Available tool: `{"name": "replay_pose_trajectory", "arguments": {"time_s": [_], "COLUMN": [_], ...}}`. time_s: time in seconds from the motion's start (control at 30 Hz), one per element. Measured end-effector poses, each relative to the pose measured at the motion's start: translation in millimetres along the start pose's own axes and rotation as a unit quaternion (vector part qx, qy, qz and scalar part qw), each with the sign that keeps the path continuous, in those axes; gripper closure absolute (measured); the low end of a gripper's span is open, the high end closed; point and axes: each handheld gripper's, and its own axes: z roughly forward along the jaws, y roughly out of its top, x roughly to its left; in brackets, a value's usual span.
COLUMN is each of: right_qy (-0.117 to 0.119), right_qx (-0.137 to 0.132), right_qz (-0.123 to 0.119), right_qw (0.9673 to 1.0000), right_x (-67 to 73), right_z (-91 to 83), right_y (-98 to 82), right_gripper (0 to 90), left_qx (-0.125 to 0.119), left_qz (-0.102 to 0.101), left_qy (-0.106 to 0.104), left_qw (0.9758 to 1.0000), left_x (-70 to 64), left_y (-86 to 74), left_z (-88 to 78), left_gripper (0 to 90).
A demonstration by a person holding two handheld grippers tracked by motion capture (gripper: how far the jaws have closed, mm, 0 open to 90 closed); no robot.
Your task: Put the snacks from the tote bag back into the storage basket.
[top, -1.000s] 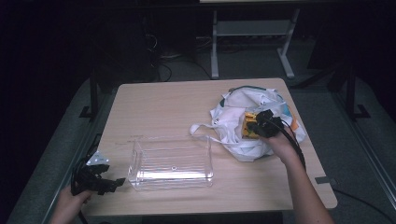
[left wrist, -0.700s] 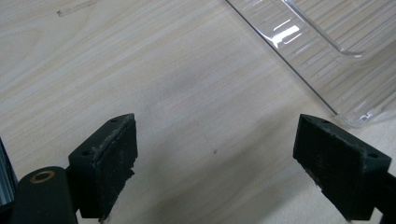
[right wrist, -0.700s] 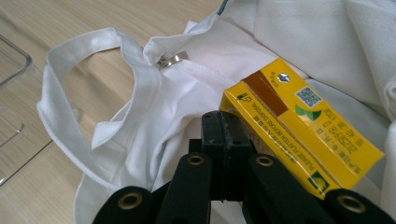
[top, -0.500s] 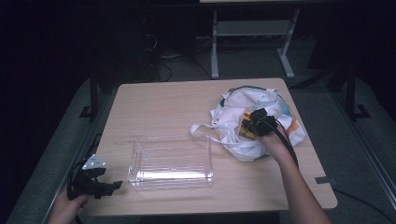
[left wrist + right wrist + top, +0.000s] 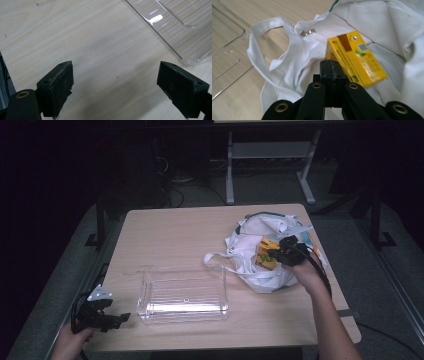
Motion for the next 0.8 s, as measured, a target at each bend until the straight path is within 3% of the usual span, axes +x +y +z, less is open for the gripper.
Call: {"name": "replay_pose_trajectory", "arguments": {"time_s": [0.27,0.67,0.8], "right_qy": [-0.015,-0.014,-0.013], "right_qx": [0.002,0.025,0.027], "right_qz": [0.023,0.027,0.017], "right_qw": [0.9996,0.9992,0.9994], "right_x": [-20.7,-23.3,-21.3], "right_z": [-20.2,-3.8,0.9], "right_y": [-18.8,-24.7,-24.3], "right_gripper": [90.0,90.0,90.0], "left_qx": [0.002,0.003,0.004], "left_qz": [0.008,0.008,0.006], "left_qy": [-0.005,-0.007,-0.009], "left_qw": [0.9999,0.9999,0.9999], "left_x": [-0.1,-1.6,-2.4], "left_y": [6.3,6.4,6.4], "left_z": [5.6,7.0,7.2], "left_gripper": [13.7,13.7,13.7]}}
